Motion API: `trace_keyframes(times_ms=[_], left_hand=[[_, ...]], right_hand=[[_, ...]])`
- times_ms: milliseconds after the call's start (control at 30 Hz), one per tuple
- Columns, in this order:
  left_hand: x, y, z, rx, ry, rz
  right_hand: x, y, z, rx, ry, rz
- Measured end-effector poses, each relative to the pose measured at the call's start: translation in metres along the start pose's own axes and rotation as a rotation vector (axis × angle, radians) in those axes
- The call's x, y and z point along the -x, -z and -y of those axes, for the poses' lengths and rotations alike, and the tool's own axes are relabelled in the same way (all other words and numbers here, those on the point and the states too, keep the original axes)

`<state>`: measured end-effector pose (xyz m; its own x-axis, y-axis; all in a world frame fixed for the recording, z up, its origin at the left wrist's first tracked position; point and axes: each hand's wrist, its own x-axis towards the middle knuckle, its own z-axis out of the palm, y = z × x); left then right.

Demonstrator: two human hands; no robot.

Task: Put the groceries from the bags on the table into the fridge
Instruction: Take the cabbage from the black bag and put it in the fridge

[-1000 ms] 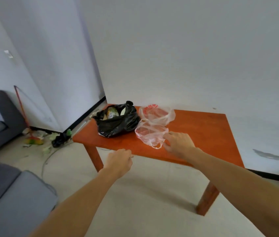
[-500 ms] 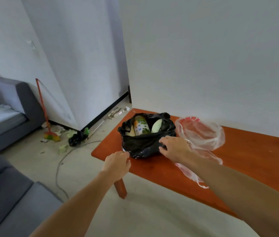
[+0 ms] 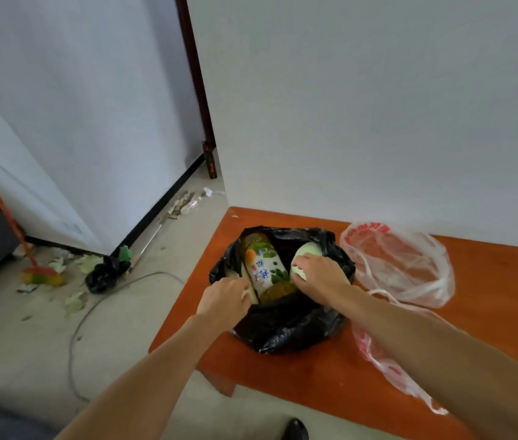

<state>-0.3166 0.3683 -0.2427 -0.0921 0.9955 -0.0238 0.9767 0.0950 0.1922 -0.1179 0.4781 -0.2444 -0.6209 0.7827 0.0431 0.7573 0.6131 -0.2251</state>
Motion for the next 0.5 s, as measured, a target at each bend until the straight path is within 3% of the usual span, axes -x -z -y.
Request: trace_keyframes(times_ms=[133,333,500], left_hand=[[-0.073,-0.012,0.010,0.056,-0.038,0.028],[-0.162,-0.035,0.009,0.146,-0.093,0.157],[-0.220,-0.064,-0.020,0.271,-0.141,0.387]], right_hand=[[-0.041,-0.040,-0.021,-0.053,-0.050,0.026],[-0.044,-0.071,-0.065,-0.006,-0.324,-0.038],[-0.048,-0.067,-0.096,-0.138,-0.561,0.036]])
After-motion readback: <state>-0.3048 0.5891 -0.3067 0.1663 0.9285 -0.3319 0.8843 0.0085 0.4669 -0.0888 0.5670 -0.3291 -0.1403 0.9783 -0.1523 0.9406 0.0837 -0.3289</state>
